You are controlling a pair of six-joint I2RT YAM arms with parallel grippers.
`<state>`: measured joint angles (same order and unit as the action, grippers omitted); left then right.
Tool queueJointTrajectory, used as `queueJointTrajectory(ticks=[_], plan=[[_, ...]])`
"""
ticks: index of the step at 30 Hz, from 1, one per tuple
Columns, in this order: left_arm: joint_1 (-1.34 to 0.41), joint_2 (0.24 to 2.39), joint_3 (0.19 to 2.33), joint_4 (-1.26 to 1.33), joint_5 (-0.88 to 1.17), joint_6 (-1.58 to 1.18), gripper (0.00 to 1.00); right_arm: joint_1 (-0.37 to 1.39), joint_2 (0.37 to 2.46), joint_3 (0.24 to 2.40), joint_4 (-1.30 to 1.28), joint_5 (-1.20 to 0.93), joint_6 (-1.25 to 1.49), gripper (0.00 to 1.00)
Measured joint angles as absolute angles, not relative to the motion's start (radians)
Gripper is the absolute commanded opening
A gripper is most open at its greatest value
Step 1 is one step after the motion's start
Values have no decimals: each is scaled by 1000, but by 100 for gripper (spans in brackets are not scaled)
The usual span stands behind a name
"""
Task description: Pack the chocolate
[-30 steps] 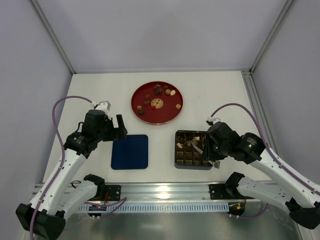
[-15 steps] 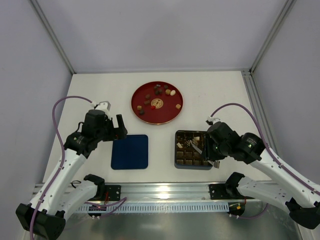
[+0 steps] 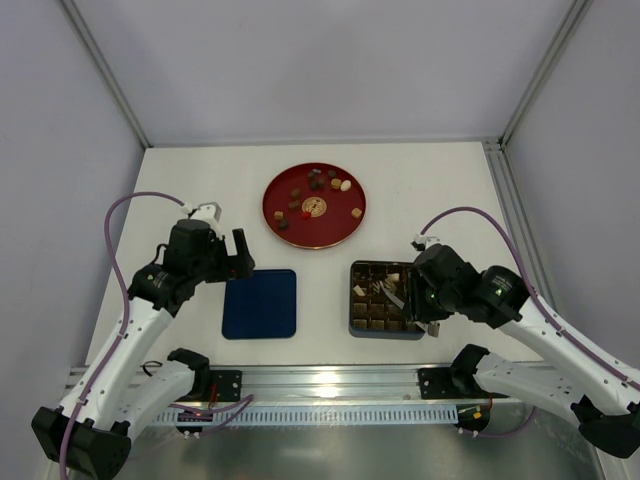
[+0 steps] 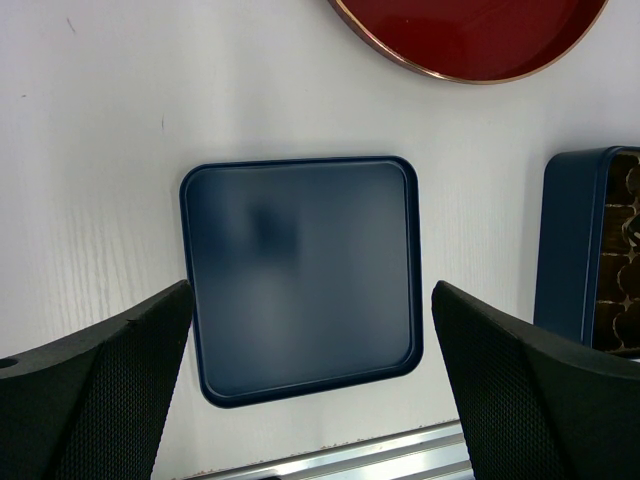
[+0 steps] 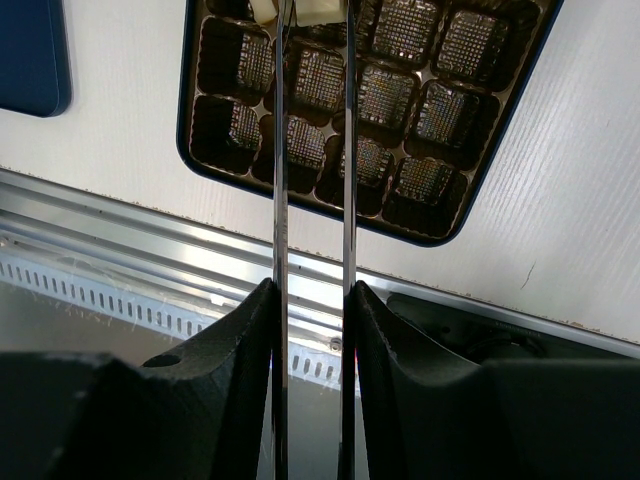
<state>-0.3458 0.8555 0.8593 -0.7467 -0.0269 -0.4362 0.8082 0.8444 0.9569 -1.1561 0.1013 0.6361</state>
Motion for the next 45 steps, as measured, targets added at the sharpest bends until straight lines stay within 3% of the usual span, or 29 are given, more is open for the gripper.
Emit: queueJointTrajectory(ticks=[45], plan=[[-346,856,859,-747,-27,-436,100,810,850,957,-1155,101,638,40]])
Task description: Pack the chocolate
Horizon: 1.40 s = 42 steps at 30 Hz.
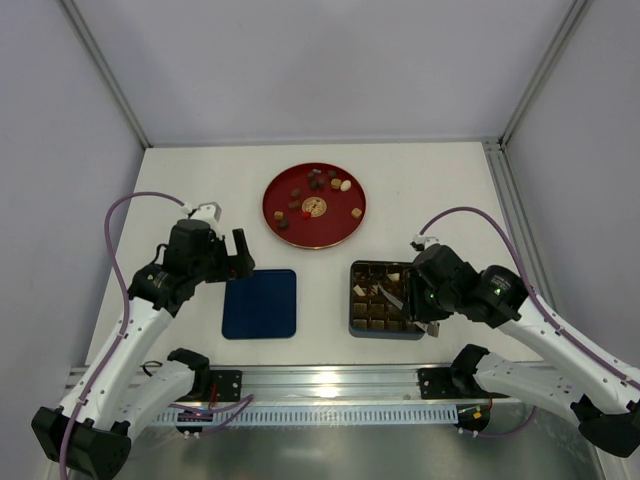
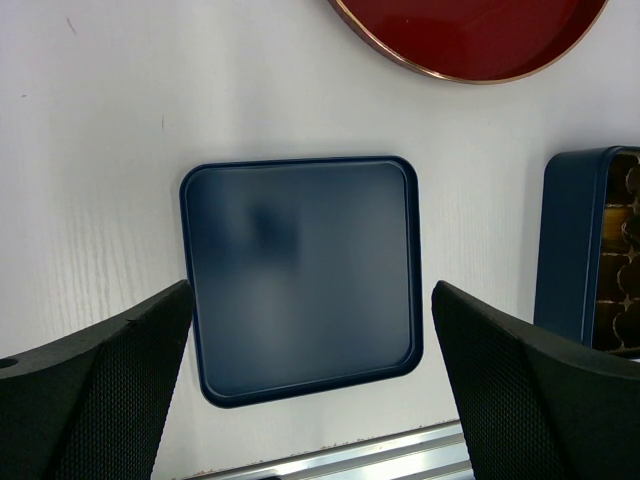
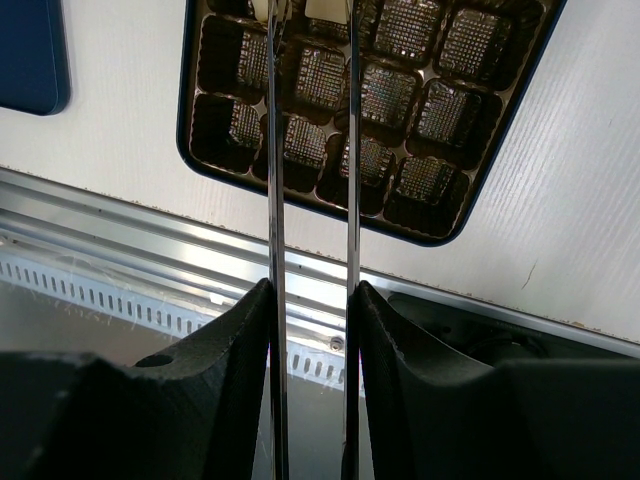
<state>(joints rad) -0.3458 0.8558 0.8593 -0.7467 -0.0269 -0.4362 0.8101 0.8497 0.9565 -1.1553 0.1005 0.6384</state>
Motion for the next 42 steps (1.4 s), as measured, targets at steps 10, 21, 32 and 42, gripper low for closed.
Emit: queueJointTrajectory(ticks=[10,21,32,42], plan=[[-346,856,859,-747,-27,-436,100,810,884,1014,-1162,103,630,40],[-346,856,859,-747,-26,-436,100,546,1069,1205,-1099,49,471,40],[-346,860,859,-748,-25,-436,100,119,1497,1433,-838,-56,316,40],[-346,860,859,-748,-21,-436,100,53,1849,1550,-669,56,251,41]])
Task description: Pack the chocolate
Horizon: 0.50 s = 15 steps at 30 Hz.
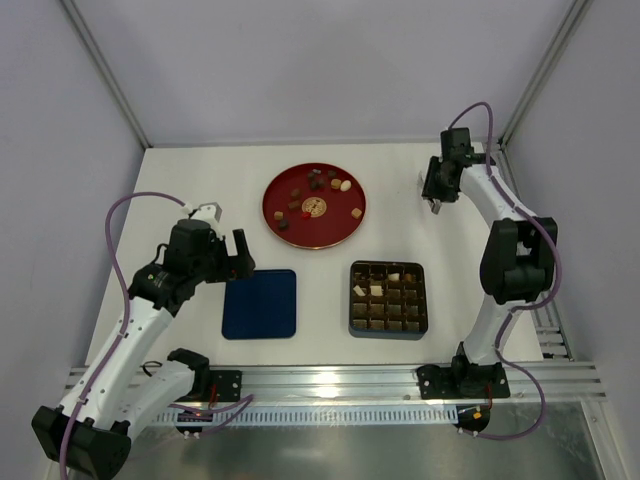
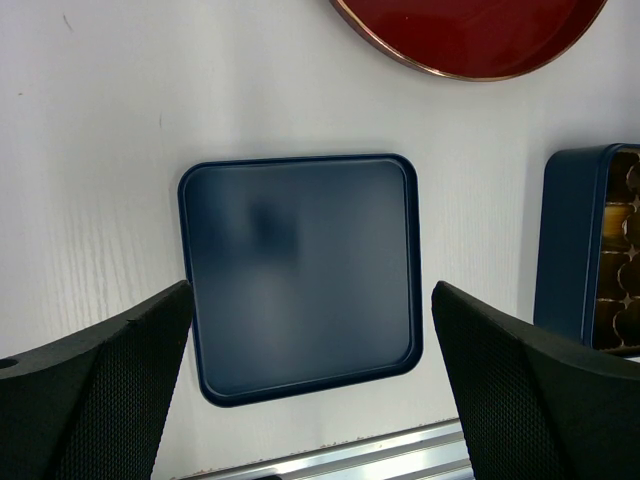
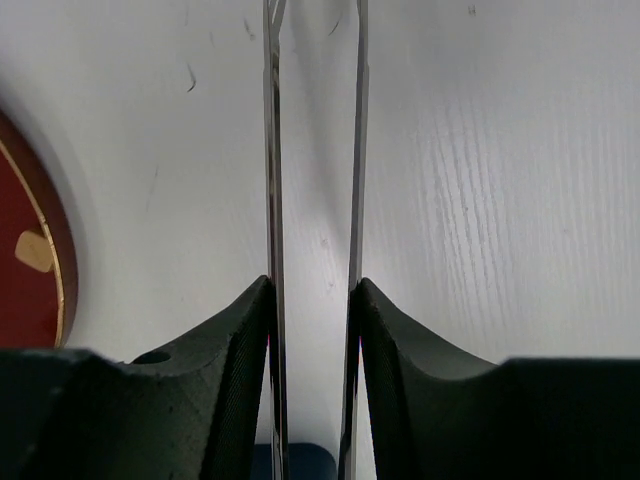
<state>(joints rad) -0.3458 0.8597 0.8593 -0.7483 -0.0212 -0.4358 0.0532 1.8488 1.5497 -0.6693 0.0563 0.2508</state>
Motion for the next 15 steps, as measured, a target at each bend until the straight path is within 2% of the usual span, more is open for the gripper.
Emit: queueJointTrajectory(ticks=[15], plan=[[-346,860,859,-748,-21,-436,100,19,2032,1580,-572,113,234,43]])
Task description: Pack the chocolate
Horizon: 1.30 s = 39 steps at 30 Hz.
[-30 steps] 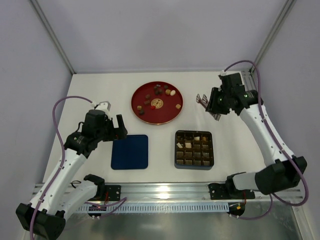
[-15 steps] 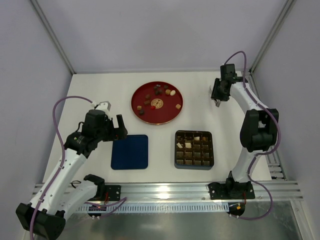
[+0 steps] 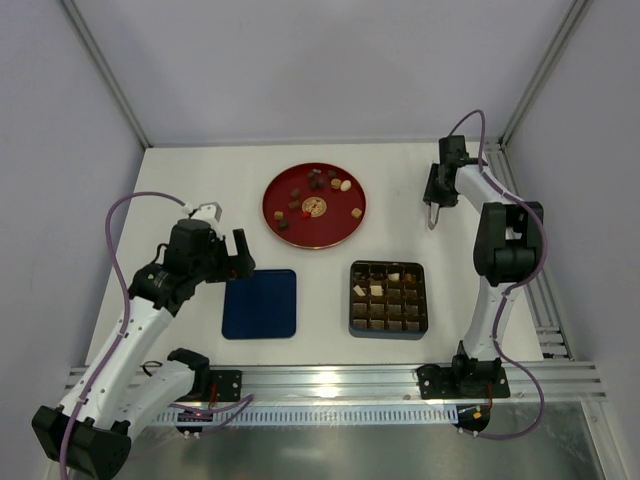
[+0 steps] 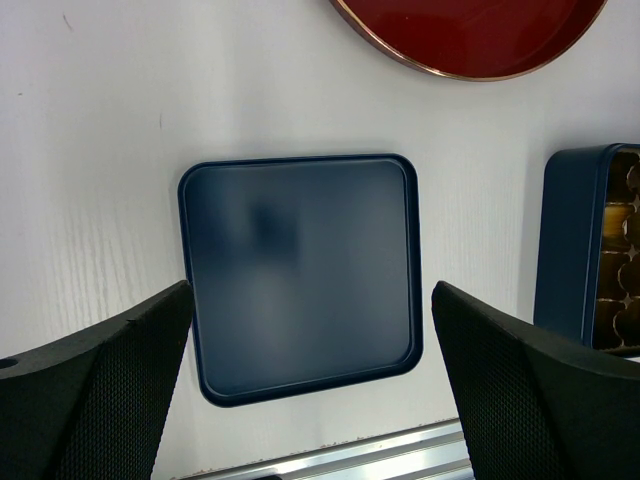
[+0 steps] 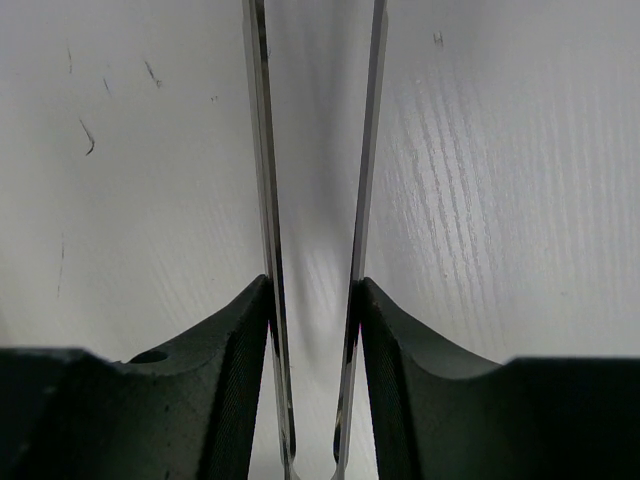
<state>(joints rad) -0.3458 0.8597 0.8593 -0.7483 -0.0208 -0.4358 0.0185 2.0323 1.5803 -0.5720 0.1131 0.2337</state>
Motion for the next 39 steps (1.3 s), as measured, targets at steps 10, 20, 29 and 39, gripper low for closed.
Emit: queueJointTrajectory(ticks=[10,20,29,39], plan=[[-346,860,859,-748,-21,-436,100,19,2079,1579,-572,113,239,57],[-346,860,859,-748,-21,-436,100,19,2079,1574,-572,105,242,66],[-346,872,859,-749,-22,-436,100,19,2079,1549,-568,82,247,76],[-346,897,859,-749,-22,-436,100,19,2045,1505,-577,74,268,85]])
